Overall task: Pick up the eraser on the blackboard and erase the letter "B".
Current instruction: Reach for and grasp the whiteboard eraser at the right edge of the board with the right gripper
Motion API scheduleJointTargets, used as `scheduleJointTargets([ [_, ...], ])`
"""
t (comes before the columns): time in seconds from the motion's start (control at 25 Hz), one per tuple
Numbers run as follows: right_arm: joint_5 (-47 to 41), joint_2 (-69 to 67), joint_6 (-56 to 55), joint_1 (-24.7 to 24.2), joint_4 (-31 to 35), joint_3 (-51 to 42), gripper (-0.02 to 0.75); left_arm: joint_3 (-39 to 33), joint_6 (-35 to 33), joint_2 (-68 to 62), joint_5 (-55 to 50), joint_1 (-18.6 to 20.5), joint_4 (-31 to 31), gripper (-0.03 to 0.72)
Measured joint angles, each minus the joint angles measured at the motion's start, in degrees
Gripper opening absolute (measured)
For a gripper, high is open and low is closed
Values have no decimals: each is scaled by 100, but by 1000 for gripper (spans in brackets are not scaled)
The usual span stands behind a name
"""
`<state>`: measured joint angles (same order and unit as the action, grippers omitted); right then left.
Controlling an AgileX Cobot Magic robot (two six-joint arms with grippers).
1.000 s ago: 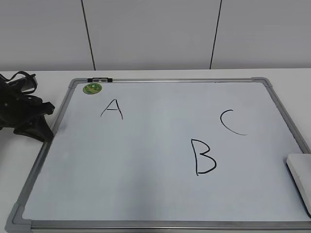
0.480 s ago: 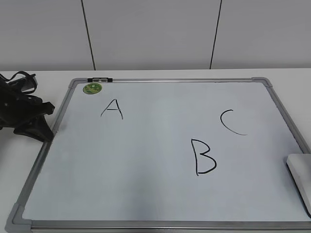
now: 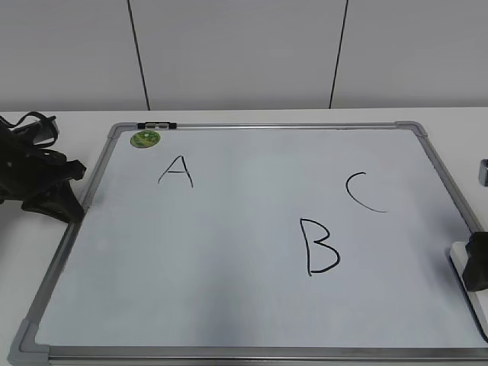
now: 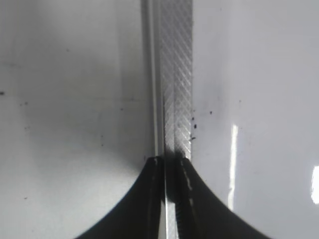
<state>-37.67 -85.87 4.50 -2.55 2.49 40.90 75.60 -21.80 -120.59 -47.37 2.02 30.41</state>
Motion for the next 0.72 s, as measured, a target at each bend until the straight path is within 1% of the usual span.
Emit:
scheduleJointTargets([
  [0.4, 80, -835, 0, 0, -130, 136, 651, 0, 0, 0, 0, 0, 0, 32],
  [0.6, -18, -884, 0, 0, -139, 223, 547, 0, 0, 0, 0, 0, 0, 32],
  [0.72, -241, -896, 0, 0, -139, 339, 536, 0, 0, 0, 0, 0, 0, 32],
])
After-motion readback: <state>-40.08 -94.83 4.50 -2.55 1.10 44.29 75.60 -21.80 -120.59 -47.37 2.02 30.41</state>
